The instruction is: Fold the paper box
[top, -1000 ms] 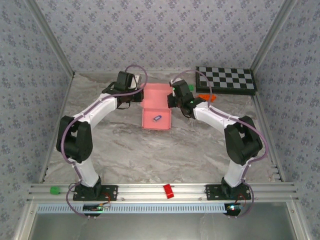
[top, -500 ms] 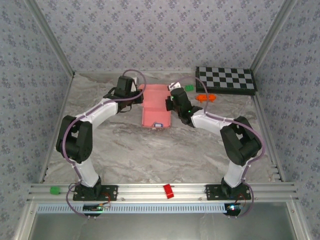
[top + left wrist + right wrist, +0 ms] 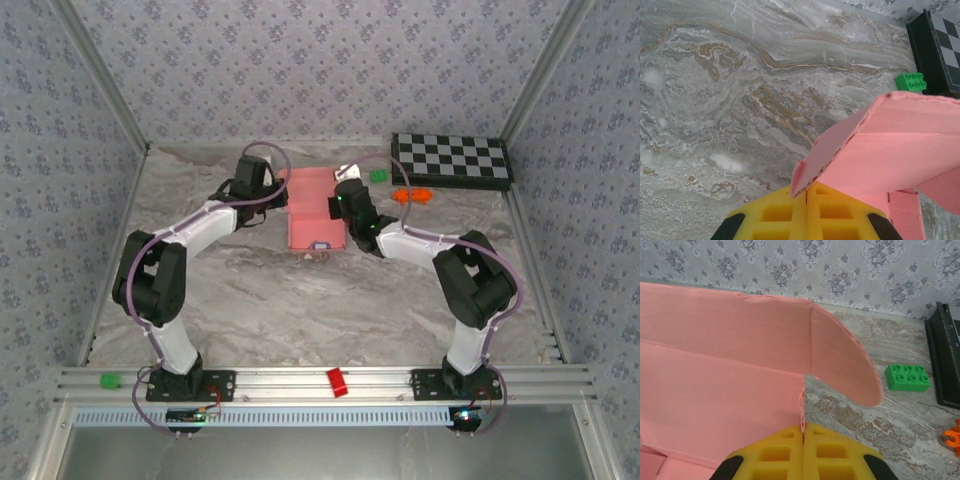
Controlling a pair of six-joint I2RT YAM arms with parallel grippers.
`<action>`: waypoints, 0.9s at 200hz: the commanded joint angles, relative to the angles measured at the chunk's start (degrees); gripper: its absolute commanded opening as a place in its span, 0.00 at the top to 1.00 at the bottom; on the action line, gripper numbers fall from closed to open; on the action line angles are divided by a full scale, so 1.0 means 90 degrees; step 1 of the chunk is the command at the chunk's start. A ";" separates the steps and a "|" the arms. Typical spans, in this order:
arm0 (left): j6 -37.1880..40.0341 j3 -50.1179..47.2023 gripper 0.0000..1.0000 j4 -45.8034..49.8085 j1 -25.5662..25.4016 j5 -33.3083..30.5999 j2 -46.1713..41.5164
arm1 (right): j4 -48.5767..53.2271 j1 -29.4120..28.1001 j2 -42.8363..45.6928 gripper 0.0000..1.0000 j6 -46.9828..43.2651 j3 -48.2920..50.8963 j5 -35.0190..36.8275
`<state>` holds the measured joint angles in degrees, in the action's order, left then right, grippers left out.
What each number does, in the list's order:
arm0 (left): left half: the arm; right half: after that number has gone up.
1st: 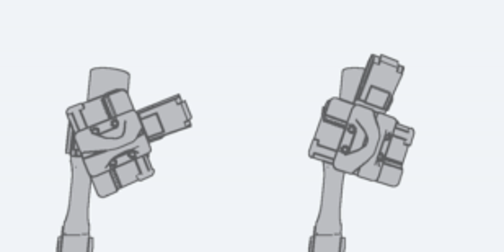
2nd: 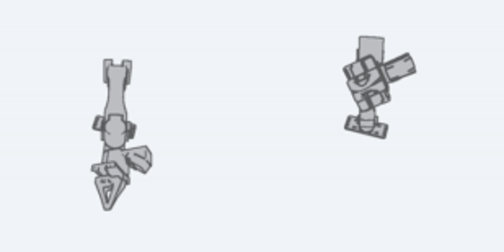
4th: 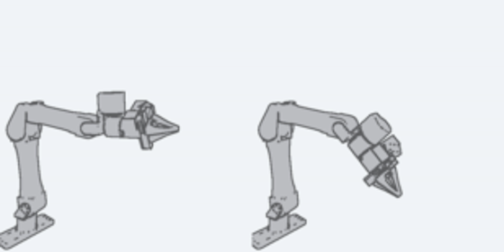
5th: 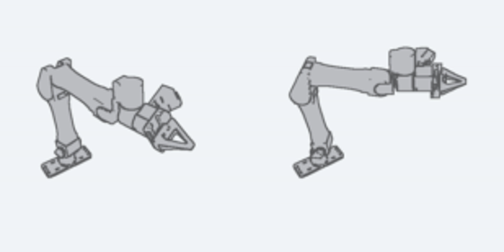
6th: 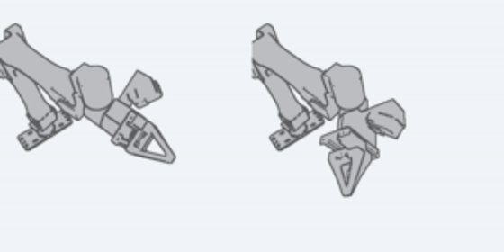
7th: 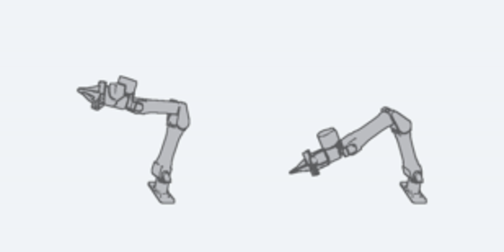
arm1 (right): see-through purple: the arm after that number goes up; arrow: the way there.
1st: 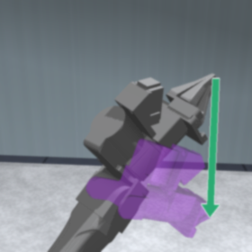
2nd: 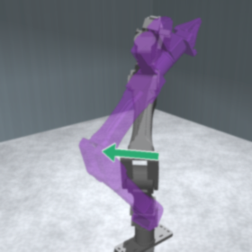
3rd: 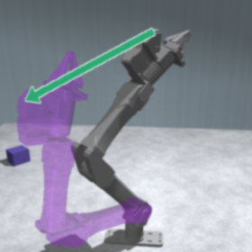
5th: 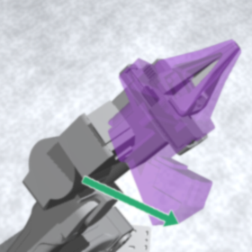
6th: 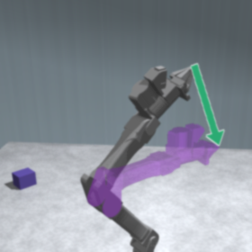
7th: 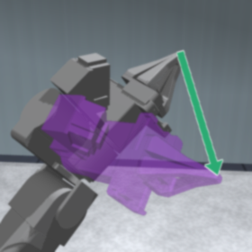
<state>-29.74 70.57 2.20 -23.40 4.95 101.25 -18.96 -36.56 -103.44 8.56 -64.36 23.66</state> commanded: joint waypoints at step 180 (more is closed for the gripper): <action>-0.0186 -0.1267 1.00 -0.2420 -0.0583 -0.1139 -0.0420 | -0.2639 -0.0528 -0.0675 1.00 -0.0250 0.0794 0.1390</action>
<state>-31.59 59.75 -16.95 -27.70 -5.69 100.42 -39.51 -40.27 -108.81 6.50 -58.33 35.18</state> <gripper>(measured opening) 0.043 0.053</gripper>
